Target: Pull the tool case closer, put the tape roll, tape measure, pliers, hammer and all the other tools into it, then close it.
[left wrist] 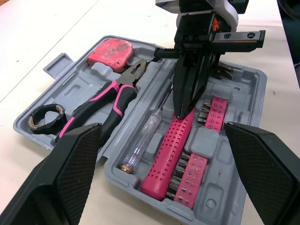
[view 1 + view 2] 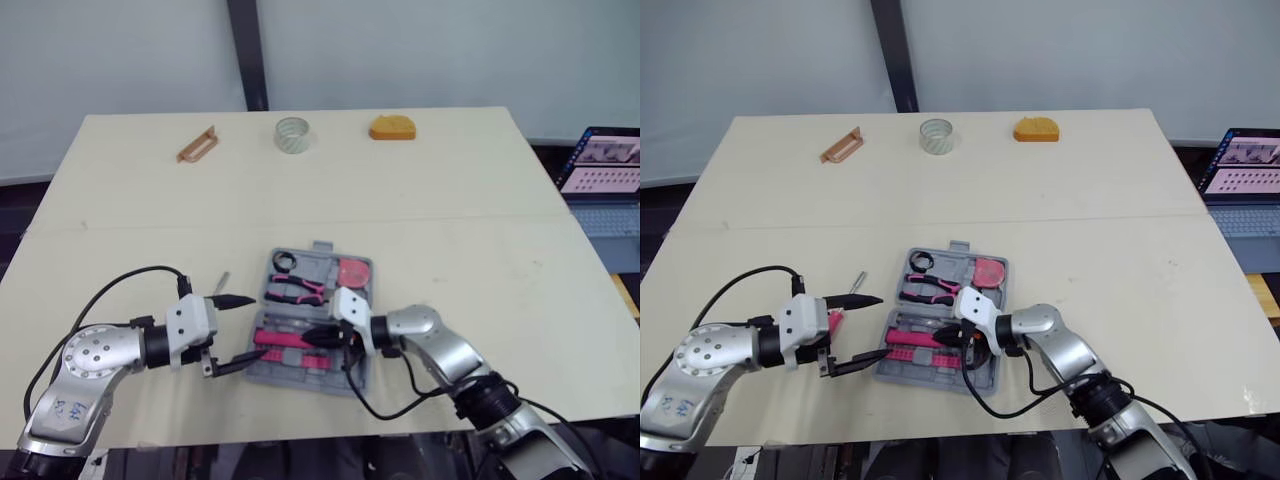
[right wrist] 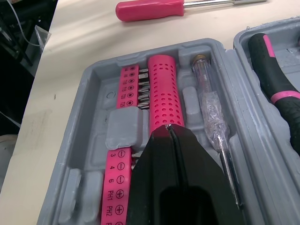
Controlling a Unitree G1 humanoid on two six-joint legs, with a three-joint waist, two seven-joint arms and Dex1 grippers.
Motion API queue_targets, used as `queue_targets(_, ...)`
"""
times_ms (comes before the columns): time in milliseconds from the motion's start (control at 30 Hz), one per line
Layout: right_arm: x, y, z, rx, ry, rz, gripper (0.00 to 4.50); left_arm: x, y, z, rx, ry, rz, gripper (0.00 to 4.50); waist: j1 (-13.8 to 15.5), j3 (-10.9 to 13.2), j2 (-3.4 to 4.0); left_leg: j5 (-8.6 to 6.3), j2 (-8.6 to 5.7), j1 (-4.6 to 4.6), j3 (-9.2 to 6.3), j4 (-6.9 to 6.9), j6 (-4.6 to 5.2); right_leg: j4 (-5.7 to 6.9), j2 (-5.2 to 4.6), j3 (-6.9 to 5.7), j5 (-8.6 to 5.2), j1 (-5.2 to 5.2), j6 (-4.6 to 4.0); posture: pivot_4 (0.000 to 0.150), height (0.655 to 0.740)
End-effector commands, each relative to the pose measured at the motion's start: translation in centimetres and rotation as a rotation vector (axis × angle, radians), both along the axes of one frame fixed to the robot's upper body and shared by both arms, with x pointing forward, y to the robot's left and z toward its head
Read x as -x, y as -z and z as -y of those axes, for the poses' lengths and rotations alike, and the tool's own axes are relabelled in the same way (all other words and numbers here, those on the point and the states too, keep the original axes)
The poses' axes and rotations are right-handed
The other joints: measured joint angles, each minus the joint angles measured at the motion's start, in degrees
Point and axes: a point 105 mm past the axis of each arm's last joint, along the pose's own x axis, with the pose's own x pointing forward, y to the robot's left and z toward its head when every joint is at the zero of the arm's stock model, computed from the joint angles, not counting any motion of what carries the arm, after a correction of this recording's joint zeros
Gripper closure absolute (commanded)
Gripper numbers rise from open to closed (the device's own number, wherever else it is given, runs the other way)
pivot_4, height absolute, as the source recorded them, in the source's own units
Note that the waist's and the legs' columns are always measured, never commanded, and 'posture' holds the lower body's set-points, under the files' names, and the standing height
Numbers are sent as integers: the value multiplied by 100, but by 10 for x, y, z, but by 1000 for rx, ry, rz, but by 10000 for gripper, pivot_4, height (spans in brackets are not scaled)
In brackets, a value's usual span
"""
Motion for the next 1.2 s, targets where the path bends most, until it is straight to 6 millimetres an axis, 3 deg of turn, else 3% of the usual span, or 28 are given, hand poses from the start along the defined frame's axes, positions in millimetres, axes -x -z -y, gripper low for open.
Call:
queue_targets(33, 8, 19, 6, 90, -34, -21, 44592, 2, -6, 4, 6, 11, 31, 0, -1, 0, 0, 0, 0, 0, 0, 0, 0, 0, 0, 0, 0, 0, 0, 1500, 7400)
queue_targets(433, 9, 74, 31, 373, 18, -57, 44592, 3, -4, 4, 3, 13, 20, 0, -5, -79, 4, -1, 1, 26, 3, -6, -1, 6, 1, 6, 0, 18, -1, 1500, 7400)
queue_targets(600, 13, 82, 33, 404, 17, -85, 44592, 4, -4, 4, 5, 15, 17, 0, 1, -142, 25, -2, 3, 44, 4, -10, -2, 3, 2, 7, -1, 36, -2, 1500, 7400)
queue_targets(700, 15, 81, 30, 385, 4, -86, 44592, 4, -4, 4, 6, 14, 15, 0, 6, -149, 27, -7, 3, 115, 5, -39, -3, -13, 2, 6, -3, 100, -4, 1500, 7400)
queue_targets(833, 11, 52, 14, 201, 4, -76, 44592, 1, -2, 3, 4, -1, 11, 0, 3, -155, 27, -9, 5, 124, 7, -48, -3, -16, 4, 7, -3, 104, -5, 1500, 7400)
queue_targets(1000, -6, -19, 17, -67, 66, -89, 44592, -5, -7, -9, 53, -82, -48, 0, 6, -122, 36, -9, 4, 111, 10, -50, -2, -19, 4, 7, -3, 94, -6, 1500, 7400)
queue_targets(1100, -10, -48, 34, -134, 98, -102, 37071, -7, -10, -19, 70, -126, -70, 0, 6, -90, 44, -9, 5, 97, 10, -45, -2, -19, 4, 8, -3, 82, -6, 1500, 7400)
queue_targets(1200, -11, -66, 67, -139, 162, -89, 22386, -11, -15, -41, 82, -214, -78, 0, 7, -88, 44, -9, 5, 82, 12, -54, -2, -18, 4, 8, -3, 62, -6, 1500, 7400)
